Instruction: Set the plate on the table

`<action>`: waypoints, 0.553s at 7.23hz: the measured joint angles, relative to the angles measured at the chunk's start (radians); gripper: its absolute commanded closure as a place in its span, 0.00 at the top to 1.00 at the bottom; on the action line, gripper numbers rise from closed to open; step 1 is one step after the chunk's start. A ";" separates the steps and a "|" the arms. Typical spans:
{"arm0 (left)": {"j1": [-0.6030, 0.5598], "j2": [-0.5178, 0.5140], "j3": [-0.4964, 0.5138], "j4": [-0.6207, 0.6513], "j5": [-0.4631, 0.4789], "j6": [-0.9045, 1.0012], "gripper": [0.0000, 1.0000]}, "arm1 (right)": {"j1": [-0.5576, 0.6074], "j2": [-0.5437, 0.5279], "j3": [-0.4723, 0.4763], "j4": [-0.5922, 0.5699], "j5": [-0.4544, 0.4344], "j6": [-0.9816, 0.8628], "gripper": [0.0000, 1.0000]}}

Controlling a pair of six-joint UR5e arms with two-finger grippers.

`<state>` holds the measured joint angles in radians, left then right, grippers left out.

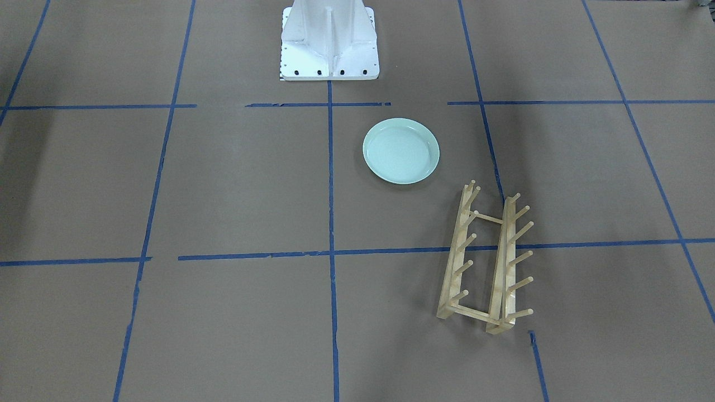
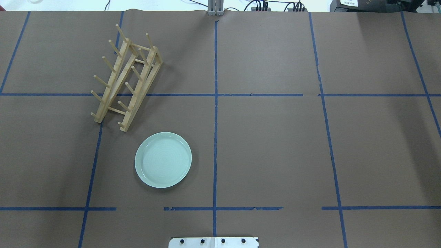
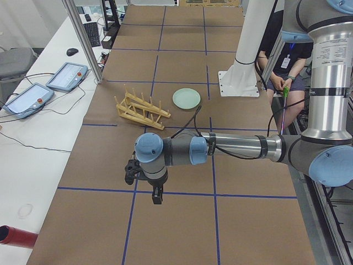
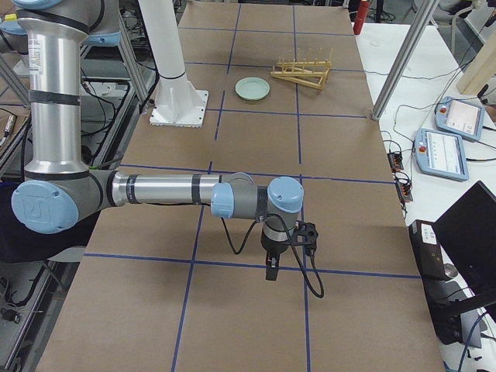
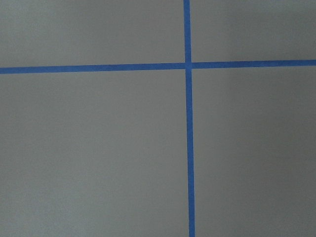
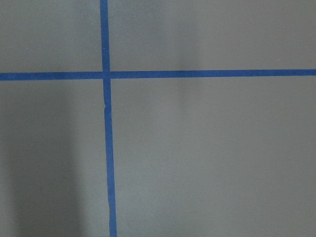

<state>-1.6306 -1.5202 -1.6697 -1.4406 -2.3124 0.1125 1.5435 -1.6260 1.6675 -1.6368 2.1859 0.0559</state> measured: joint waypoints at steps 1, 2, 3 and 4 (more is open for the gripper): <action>0.000 0.001 0.007 -0.010 0.015 -0.001 1.00 | 0.000 0.000 0.000 0.000 0.000 0.000 1.00; 0.000 0.001 0.011 -0.013 0.019 -0.002 1.00 | 0.000 0.000 0.000 0.000 0.000 0.001 1.00; 0.000 0.000 0.012 -0.015 0.020 -0.002 1.00 | 0.001 0.000 0.000 0.000 0.000 0.000 1.00; 0.000 0.000 0.012 -0.015 0.020 -0.002 1.00 | 0.001 0.000 0.000 0.000 0.000 0.000 1.00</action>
<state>-1.6306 -1.5205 -1.6580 -1.4560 -2.2928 0.1108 1.5441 -1.6260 1.6675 -1.6368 2.1859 0.0558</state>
